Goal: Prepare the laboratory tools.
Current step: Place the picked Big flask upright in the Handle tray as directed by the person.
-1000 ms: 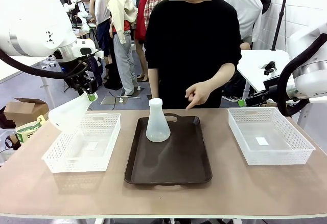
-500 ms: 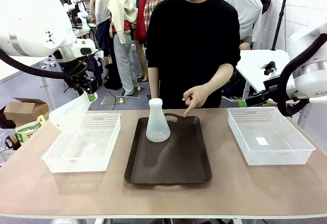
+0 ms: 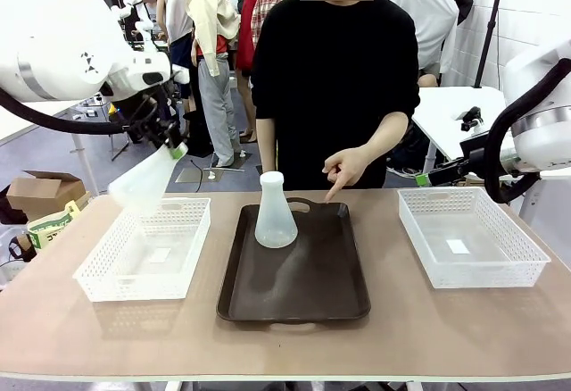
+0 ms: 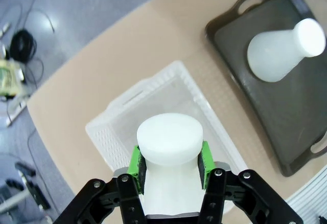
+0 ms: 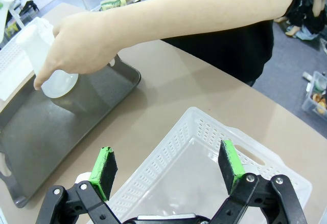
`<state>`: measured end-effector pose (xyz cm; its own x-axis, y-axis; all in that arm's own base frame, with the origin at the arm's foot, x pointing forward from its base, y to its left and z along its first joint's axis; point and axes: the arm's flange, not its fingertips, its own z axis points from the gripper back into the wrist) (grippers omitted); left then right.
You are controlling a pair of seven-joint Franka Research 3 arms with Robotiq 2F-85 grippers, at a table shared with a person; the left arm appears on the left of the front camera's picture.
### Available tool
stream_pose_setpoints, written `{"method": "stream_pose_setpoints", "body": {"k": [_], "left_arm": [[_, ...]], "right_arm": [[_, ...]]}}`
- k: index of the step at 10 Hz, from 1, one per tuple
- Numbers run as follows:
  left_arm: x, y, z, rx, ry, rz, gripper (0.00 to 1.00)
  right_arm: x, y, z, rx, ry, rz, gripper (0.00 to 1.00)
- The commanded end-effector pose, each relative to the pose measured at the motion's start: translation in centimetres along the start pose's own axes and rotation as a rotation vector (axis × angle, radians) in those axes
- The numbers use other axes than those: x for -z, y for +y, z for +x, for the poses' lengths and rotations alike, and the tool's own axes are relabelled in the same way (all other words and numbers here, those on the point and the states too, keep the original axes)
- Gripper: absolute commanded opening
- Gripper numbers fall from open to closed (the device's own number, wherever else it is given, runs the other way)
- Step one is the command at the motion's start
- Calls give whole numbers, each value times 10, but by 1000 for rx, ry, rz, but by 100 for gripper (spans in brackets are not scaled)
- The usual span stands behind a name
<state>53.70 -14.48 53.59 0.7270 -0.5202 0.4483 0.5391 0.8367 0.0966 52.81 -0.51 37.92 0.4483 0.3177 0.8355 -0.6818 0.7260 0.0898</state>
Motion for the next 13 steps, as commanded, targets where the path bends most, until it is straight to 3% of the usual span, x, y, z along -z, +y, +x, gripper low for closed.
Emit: {"method": "stream_pose_setpoints", "body": {"k": [1,2,3,5,6,8,9,10,13], "left_arm": [[-27,-11,-16,193,-297,-146,0],[-41,-17,-16,330,-407,-246,0],[-51,-19,-17,384,-502,-287,0],[-65,-23,-20,446,-786,-450,0],[-66,-27,-20,474,-864,-492,0],[-69,-34,-23,465,-920,-561,0],[-68,-33,-23,410,-860,-559,0],[-104,-51,-7,449,-941,-466,0],[-89,-40,-17,453,-927,-509,0]], "right_arm": [[-1,0,0,-3,5,1,100],[-1,0,0,-3,5,1,100],[-1,0,0,-3,5,1,100],[-1,0,0,-3,5,1,100],[-1,0,0,-3,5,1,100],[-1,0,0,-3,5,1,100],[-1,0,0,-3,5,1,100],[-1,0,0,-3,5,1,100],[-1,0,0,-3,5,1,100]]}}
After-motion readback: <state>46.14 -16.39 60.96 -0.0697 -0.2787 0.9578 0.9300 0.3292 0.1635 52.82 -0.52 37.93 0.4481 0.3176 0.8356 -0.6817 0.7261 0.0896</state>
